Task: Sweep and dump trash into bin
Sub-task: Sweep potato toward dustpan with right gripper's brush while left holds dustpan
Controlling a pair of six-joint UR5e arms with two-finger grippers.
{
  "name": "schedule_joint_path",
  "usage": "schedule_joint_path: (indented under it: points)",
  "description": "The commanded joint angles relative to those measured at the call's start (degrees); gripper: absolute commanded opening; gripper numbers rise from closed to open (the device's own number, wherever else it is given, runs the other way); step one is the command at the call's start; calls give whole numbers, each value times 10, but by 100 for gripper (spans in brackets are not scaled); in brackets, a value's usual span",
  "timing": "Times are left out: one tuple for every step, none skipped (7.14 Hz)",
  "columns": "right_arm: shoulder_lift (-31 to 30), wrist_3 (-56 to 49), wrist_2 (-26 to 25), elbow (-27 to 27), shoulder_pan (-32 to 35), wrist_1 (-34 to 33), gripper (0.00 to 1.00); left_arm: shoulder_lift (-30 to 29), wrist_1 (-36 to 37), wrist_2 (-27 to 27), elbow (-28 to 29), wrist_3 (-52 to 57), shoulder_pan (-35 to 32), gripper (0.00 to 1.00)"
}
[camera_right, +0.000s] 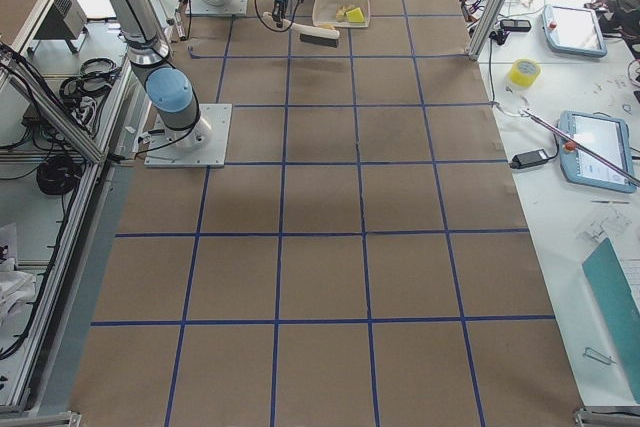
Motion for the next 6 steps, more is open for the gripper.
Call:
schedule_joint_path:
  points:
    - [41,-7,2,1,30,-26,0,26,14,-7,-45,1,9,0]
    - [57,-2,1,-5,31,-28,0,36,13,-6,-53,-2,7,0]
    - [83,3,11,-28,35,-36,0,42,13,-7,-61,-4,5,0]
    - [106,18,12,-65,38,-37,0,42,12,-6,-64,-7,4,0]
    - [136,37,12,-97,48,-36,0,42,12,-6,-65,-7,2,0]
    - [165,65,14,-117,66,-58,0,41,12,-6,-65,-9,1,0]
